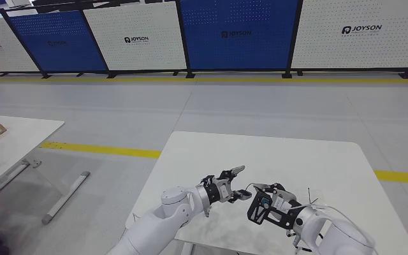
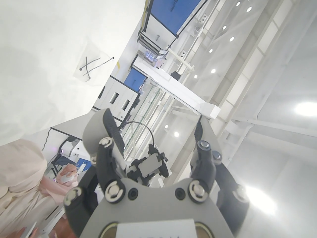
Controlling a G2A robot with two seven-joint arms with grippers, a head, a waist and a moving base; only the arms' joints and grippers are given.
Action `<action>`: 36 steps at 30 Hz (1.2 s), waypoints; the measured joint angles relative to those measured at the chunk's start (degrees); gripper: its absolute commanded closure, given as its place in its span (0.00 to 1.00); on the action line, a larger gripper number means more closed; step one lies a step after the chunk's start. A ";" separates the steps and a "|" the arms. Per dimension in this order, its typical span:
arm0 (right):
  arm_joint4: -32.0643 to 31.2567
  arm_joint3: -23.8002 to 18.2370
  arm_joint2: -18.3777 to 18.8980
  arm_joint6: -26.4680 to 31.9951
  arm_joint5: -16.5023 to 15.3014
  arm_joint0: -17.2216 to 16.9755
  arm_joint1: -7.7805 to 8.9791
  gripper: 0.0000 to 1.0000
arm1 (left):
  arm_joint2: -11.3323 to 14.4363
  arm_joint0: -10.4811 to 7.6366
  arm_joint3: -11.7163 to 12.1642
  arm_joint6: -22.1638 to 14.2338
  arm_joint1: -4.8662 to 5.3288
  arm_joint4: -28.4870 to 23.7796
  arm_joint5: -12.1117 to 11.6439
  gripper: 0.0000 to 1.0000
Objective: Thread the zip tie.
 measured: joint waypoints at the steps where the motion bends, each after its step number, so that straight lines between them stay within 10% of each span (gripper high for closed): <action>1: 0.00 0.00 0.00 0.00 0.00 0.00 0.00 1.00 | 0.14 -0.06 0.06 -0.33 0.16 -0.16 0.00 1.00; 14: 0.00 0.00 0.00 0.00 0.00 0.00 0.00 1.00 | 1.70 -0.69 -0.81 0.42 1.61 -1.65 0.00 0.82; 18: 0.00 0.00 0.00 0.00 0.00 0.00 0.00 1.00 | 2.39 -0.97 -1.13 0.81 2.03 -1.65 0.00 0.57; 36: 0.00 0.00 0.00 0.00 0.00 0.00 0.00 1.00 | 0.01 2.97 -4.62 -3.75 4.62 -1.76 0.00 0.60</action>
